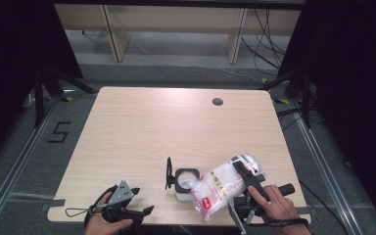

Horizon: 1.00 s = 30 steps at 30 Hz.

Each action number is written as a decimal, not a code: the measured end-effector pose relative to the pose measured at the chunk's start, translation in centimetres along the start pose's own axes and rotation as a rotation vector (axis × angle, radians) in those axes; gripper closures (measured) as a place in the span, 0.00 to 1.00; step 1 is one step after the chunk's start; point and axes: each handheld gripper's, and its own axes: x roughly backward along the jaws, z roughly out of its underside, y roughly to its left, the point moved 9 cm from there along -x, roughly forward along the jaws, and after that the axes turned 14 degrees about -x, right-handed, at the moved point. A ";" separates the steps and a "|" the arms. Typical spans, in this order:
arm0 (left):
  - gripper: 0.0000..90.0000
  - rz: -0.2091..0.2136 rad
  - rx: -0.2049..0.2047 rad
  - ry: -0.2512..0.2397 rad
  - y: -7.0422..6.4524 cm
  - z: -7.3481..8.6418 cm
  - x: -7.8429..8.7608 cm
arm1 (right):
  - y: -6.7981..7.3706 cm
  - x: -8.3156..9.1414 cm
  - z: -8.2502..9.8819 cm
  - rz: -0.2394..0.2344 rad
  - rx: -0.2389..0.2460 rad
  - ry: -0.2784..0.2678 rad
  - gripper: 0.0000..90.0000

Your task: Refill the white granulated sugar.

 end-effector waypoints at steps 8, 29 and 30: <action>0.23 -0.004 -0.013 -0.006 0.1 -0.1 -0.1 | -0.4 0.2 1.0 0.012 -0.005 0.041 0.46; 0.23 -0.005 0.010 -0.011 0.0 -0.1 -0.1 | -0.6 0.2 0.6 0.020 0.026 0.016 0.46; 0.23 -0.005 0.003 -0.007 0.0 -0.1 -0.1 | -0.8 0.2 0.4 0.025 0.041 0.005 0.46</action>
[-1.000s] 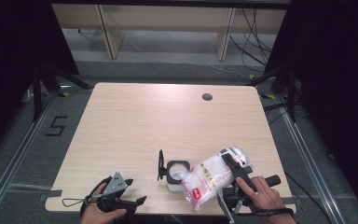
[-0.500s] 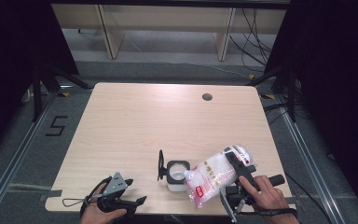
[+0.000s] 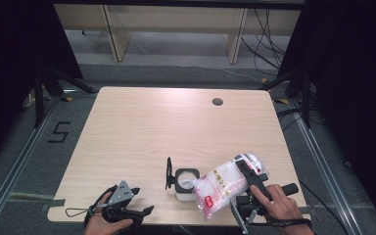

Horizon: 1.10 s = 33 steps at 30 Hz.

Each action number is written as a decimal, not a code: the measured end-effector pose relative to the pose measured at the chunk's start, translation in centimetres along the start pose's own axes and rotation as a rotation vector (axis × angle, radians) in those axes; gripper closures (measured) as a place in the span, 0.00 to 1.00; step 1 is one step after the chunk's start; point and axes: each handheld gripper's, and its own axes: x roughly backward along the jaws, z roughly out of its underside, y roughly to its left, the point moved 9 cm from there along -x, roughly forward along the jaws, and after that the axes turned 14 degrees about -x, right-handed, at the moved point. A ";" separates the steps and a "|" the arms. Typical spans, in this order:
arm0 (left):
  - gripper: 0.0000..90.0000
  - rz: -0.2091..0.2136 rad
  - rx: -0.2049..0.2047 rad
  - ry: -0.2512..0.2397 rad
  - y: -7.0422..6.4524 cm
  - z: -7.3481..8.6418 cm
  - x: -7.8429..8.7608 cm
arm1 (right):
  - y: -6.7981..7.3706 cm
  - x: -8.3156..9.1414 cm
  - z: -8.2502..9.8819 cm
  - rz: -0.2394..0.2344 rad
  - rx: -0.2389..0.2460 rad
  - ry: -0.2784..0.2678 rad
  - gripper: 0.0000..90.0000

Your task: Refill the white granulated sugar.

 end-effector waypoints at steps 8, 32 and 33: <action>0.23 0.000 0.000 0.000 0.0 0.0 0.0 | 0.2 0.0 0.1 0.000 -0.030 -0.003 0.46; 0.23 -0.001 -0.015 0.014 0.1 0.2 0.0 | 0.2 0.2 0.3 -0.003 -0.042 0.021 0.46; 0.23 -0.002 -0.014 0.011 0.1 0.1 0.0 | -0.2 0.1 -0.1 0.003 0.010 0.000 0.46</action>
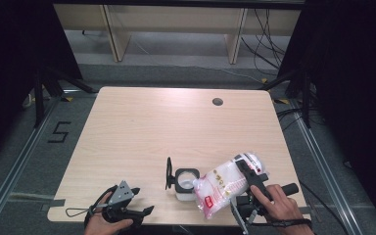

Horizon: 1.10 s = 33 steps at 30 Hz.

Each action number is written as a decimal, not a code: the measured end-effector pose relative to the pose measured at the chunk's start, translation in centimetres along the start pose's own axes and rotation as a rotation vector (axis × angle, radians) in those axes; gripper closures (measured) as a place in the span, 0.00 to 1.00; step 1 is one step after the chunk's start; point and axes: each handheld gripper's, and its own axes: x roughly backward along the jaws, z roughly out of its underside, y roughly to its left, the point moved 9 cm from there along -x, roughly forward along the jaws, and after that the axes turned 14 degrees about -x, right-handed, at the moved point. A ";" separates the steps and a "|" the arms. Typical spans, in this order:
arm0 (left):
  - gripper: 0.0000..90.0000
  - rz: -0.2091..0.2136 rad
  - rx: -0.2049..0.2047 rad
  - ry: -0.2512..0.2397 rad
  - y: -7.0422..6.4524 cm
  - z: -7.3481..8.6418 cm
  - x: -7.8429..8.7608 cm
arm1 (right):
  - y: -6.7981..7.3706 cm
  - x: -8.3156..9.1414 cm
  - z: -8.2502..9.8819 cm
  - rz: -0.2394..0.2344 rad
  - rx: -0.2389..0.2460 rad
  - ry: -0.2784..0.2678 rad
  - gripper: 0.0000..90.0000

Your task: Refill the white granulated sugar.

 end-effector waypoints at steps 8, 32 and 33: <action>0.23 0.000 -0.001 0.000 0.0 0.0 0.0 | 0.6 0.2 0.5 -0.009 -0.067 0.033 0.46; 0.23 0.004 -0.027 0.006 0.1 0.0 0.1 | 0.2 0.2 0.1 0.003 -0.021 0.015 0.46; 0.23 0.003 -0.024 0.004 0.1 0.0 0.1 | 0.1 0.2 0.1 0.002 -0.014 0.019 0.46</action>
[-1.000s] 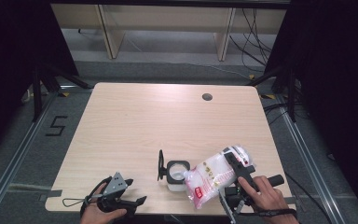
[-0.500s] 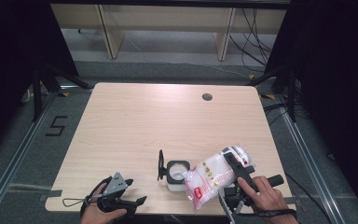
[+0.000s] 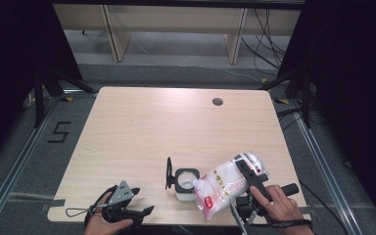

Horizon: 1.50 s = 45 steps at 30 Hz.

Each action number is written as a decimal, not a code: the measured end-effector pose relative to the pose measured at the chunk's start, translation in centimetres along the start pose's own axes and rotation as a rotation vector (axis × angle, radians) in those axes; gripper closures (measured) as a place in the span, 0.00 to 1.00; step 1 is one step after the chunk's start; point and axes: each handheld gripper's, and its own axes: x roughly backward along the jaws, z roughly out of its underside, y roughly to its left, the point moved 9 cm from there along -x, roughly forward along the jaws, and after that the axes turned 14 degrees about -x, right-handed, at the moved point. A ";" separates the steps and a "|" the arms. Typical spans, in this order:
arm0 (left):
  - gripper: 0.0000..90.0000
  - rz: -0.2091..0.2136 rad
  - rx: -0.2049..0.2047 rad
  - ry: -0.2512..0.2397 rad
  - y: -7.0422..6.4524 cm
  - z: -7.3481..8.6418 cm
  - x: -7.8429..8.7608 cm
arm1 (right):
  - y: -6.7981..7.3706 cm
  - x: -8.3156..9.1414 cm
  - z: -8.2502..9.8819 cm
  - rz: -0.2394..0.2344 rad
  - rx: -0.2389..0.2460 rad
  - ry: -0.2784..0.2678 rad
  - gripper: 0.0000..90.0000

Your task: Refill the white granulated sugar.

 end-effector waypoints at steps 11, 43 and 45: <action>0.23 0.000 0.017 -0.015 -0.1 -0.1 -0.1 | -0.5 -0.1 -0.3 0.024 0.030 -0.030 0.46; 0.23 -0.003 0.029 -0.003 -0.1 -0.1 -0.1 | 0.0 -0.5 1.0 -0.021 -0.089 -0.008 0.46; 0.23 0.005 0.030 -0.016 -0.3 -0.1 -0.1 | -0.1 -0.4 1.1 -0.010 -0.085 -0.003 0.46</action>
